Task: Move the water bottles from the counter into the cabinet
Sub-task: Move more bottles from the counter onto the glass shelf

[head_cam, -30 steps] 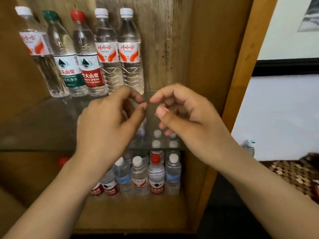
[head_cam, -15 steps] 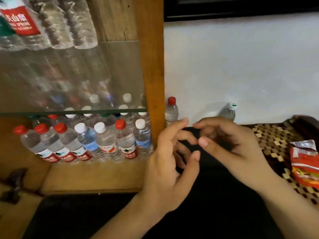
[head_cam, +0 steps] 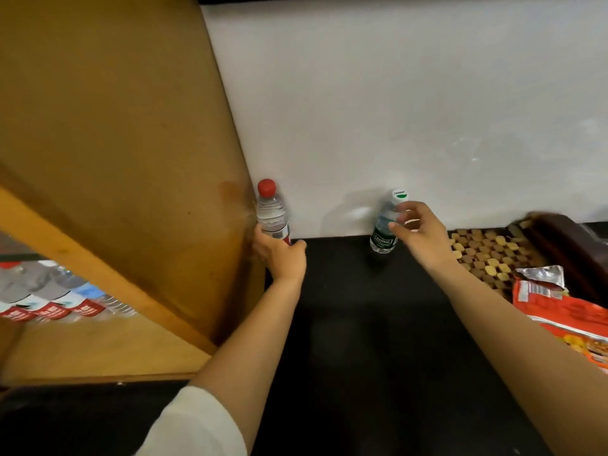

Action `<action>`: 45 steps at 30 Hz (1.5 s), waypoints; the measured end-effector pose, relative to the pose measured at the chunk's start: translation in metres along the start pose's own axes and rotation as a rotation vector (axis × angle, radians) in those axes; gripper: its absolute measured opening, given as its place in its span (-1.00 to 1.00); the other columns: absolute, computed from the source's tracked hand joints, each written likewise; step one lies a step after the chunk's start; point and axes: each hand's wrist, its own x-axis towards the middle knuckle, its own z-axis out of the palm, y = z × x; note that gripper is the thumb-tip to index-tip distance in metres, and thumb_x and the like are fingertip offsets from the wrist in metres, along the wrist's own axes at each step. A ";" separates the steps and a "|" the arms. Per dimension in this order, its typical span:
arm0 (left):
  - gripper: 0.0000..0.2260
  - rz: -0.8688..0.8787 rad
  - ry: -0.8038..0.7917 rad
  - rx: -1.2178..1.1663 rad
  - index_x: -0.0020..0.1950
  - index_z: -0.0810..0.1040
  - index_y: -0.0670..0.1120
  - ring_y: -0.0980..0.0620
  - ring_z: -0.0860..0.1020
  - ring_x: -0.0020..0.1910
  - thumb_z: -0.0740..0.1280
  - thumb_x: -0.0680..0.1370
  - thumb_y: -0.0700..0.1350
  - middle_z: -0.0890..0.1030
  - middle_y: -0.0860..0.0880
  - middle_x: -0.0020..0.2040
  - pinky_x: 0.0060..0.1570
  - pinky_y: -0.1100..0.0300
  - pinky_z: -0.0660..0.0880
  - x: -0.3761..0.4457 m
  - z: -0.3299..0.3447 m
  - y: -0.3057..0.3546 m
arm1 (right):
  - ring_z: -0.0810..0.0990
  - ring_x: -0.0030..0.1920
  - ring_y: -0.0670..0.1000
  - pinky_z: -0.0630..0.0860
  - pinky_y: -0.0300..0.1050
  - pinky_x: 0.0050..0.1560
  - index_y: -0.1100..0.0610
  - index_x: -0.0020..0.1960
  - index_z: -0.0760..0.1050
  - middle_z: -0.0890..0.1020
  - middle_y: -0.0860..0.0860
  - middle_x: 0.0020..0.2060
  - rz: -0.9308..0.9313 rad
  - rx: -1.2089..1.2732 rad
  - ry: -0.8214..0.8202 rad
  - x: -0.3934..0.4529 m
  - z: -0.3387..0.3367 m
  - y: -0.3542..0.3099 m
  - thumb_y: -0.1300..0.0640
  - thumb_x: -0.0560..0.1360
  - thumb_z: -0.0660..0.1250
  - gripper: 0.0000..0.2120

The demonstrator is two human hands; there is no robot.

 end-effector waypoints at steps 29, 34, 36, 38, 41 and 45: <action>-0.48 0.106 -0.126 0.263 0.41 0.22 -0.07 -0.14 0.39 0.31 0.34 0.51 -0.05 0.36 -0.11 0.33 0.28 -0.07 0.39 0.042 0.013 -0.001 | 0.46 0.23 0.20 0.41 0.10 0.22 0.17 0.35 0.29 0.50 0.19 0.25 0.116 -0.285 -0.254 0.054 0.002 0.033 0.07 0.54 0.26 -0.57; -0.50 0.100 -0.263 0.256 0.40 0.24 -0.06 -0.16 0.39 0.32 0.33 0.52 -0.07 0.38 -0.12 0.32 0.29 -0.15 0.39 0.011 -0.001 -0.014 | 0.48 0.22 0.18 0.43 0.04 0.16 0.15 0.32 0.31 0.51 0.16 0.23 0.088 -0.309 -0.294 0.020 0.004 0.030 0.05 0.53 0.27 -0.59; -0.50 0.110 -0.317 0.272 0.41 0.23 -0.06 -0.15 0.38 0.33 0.33 0.52 -0.07 0.38 -0.11 0.34 0.30 -0.15 0.38 0.000 -0.006 -0.017 | 0.50 0.20 0.16 0.44 0.03 0.14 0.13 0.31 0.33 0.53 0.15 0.21 0.077 -0.311 -0.319 0.005 0.006 0.029 0.03 0.52 0.28 -0.60; -0.51 0.126 -0.378 0.297 0.40 0.24 -0.05 -0.15 0.39 0.33 0.33 0.52 -0.08 0.38 -0.10 0.34 0.29 -0.15 0.38 -0.011 -0.013 -0.022 | 0.51 0.19 0.14 0.46 0.02 0.14 0.11 0.29 0.34 0.54 0.13 0.20 0.069 -0.312 -0.348 -0.012 0.008 0.029 0.02 0.51 0.29 -0.61; -0.55 0.168 -0.447 0.329 0.36 0.29 -0.06 -0.13 0.42 0.30 0.34 0.51 -0.09 0.41 -0.10 0.30 0.27 -0.14 0.41 -0.025 -0.025 -0.029 | 0.52 0.17 0.09 0.46 -0.03 0.12 0.08 0.26 0.36 0.55 0.09 0.17 0.042 -0.296 -0.396 -0.037 0.009 0.028 0.03 0.51 0.30 -0.64; -0.57 0.212 -0.524 0.344 0.32 0.32 -0.08 -0.11 0.46 0.26 0.36 0.50 -0.10 0.45 -0.11 0.25 0.27 -0.11 0.42 -0.046 -0.048 -0.041 | 0.49 0.20 0.06 0.44 -0.07 0.15 0.08 0.31 0.34 0.53 0.08 0.21 0.002 -0.292 -0.482 -0.074 0.011 0.022 0.07 0.51 0.30 -0.61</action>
